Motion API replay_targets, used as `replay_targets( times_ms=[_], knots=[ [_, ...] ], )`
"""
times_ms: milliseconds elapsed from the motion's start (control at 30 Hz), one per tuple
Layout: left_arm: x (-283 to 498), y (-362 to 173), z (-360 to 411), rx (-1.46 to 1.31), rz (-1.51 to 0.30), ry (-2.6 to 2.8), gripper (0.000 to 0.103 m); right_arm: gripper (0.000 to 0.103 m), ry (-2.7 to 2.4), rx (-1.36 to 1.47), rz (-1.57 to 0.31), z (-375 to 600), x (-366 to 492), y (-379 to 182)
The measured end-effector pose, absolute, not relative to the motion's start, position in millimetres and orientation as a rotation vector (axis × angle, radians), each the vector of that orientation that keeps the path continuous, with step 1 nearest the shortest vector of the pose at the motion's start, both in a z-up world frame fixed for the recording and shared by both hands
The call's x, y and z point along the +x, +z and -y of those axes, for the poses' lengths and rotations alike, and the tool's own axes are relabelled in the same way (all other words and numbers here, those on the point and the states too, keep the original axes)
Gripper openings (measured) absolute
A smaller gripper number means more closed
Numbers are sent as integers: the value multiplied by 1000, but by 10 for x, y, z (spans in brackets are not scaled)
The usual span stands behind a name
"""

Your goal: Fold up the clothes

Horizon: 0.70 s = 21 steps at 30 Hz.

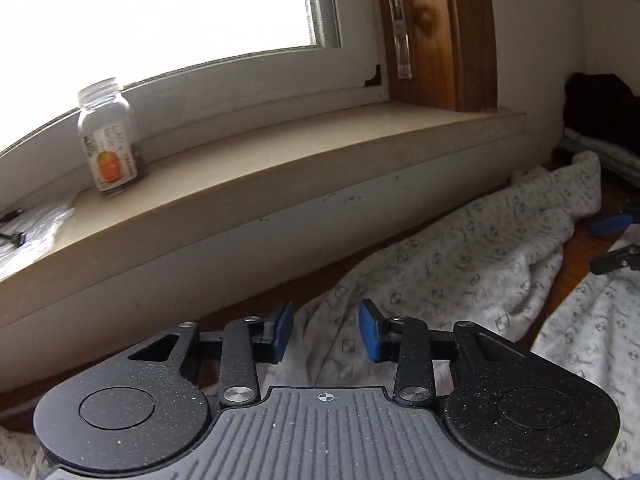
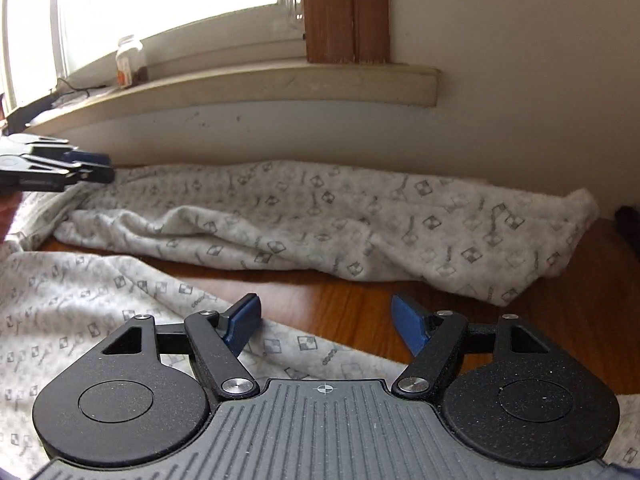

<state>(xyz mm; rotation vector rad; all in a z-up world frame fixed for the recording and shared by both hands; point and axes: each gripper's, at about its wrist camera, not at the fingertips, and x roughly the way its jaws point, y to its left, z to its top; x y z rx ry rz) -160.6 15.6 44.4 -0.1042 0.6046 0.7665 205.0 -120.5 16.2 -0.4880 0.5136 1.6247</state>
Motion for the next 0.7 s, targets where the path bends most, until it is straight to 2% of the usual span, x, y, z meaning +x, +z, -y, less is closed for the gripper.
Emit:
replay_targets(
  times_ms=[67, 367, 500, 633, 700],
  knots=[
    [-1540, 411, -197, -112, -597, 760, 44, 80, 1634, -513, -504, 1219, 2000, 153],
    [-1501, 231, -206, -131, -559, 732, 52, 84, 1604, -510, -515, 1439, 1986, 171],
    [-1500, 230, -261, -147, -580, 716, 51, 83, 1592, -510, -515, 1398, 2037, 236],
    [-1522, 297, -310, -107, -650, 713, 45, 83, 1527, -542, -382, 1210, 2221, 552],
    [-1528, 303, -342, -113, -700, 670, 44, 84, 1467, -567, -389, 1045, 2435, 616]
  ],
)
